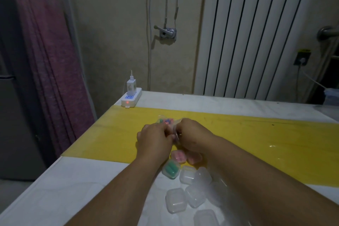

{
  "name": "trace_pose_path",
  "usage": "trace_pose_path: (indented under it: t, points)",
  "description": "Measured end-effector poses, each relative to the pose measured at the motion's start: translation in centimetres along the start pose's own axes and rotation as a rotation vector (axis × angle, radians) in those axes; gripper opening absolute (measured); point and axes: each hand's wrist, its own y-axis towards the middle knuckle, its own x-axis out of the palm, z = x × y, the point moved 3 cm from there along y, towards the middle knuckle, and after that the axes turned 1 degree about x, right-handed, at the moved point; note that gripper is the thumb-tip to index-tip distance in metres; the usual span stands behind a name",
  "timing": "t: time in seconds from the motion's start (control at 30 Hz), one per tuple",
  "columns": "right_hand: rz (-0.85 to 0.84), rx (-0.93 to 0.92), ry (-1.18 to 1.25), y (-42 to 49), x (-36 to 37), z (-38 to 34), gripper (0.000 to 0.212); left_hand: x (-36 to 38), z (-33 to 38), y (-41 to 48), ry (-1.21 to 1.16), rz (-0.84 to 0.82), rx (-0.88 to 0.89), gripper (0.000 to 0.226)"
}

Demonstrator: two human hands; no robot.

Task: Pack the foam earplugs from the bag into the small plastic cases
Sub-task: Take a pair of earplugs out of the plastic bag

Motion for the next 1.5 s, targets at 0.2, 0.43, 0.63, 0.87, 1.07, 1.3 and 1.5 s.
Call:
trace_pose_path:
  t: [0.2,0.43,0.63,0.87,1.07,1.3,1.5]
  points:
    - [-0.001,0.059,0.053,0.2,0.1,-0.3,0.012,0.0,0.0,0.0,0.002,0.002,0.001,0.008]
    - [-0.03,0.132,0.023,-0.1,-0.3,-0.4,0.021,0.2,-0.1,0.0,-0.009,0.007,0.008,0.008]
    - [0.076,0.107,-0.031,-1.2,-0.3,-0.5,0.017,0.1,-0.1,0.0,-0.009,0.001,0.016,0.008]
    - [0.098,0.086,0.006,-1.1,0.1,0.2,0.01,0.3,-0.1,0.1,-0.032,-0.006,0.009,0.006]
    - [0.095,0.217,0.048,-0.1,0.4,0.6,0.011,0.3,-0.1,0.0,-0.02,-0.004,0.012,0.008]
    - [0.063,0.285,-0.05,0.5,0.7,0.1,0.002,0.1,0.0,-0.1,-0.019,-0.01,0.01,0.013]
    - [0.045,0.253,-0.062,0.6,0.2,0.1,0.019,0.0,0.2,-0.2,0.029,0.001,0.032,0.01]
